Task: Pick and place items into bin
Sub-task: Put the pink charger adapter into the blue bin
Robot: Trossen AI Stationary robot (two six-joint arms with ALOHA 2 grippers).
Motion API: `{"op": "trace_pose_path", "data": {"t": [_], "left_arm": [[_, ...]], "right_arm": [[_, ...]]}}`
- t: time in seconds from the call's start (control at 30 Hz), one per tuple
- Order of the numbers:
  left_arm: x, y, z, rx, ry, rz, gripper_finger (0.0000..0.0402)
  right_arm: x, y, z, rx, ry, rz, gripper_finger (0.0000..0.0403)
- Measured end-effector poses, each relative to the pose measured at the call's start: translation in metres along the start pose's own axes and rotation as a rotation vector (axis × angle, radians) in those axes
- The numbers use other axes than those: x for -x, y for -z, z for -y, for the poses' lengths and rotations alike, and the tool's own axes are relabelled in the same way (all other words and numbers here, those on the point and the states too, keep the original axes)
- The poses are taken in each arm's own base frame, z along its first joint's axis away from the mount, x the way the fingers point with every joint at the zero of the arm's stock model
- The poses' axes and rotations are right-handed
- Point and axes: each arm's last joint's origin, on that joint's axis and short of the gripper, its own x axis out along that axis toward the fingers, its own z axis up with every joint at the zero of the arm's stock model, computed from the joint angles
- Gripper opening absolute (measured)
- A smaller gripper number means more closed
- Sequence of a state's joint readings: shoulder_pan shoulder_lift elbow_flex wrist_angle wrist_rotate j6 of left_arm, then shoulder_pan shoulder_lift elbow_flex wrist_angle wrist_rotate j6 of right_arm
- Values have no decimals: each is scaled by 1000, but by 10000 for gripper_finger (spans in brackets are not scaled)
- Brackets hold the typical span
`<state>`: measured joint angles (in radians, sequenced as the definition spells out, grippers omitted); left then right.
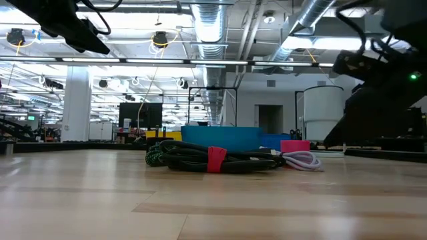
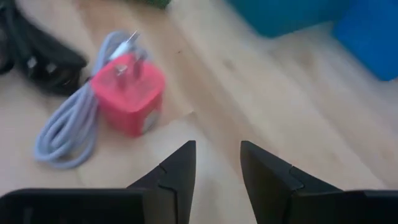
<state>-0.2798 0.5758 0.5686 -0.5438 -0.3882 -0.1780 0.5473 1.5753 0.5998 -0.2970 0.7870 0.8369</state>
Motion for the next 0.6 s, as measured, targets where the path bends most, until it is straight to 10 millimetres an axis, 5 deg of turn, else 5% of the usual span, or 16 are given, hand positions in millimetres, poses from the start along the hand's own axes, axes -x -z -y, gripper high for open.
{"op": "trace_pose_path", "data": {"t": [0.6], "left_arm": [[0,0,0,1,0,0,164]], "right_arm": [[6,-63,1,323,-150,-292,113]]}}
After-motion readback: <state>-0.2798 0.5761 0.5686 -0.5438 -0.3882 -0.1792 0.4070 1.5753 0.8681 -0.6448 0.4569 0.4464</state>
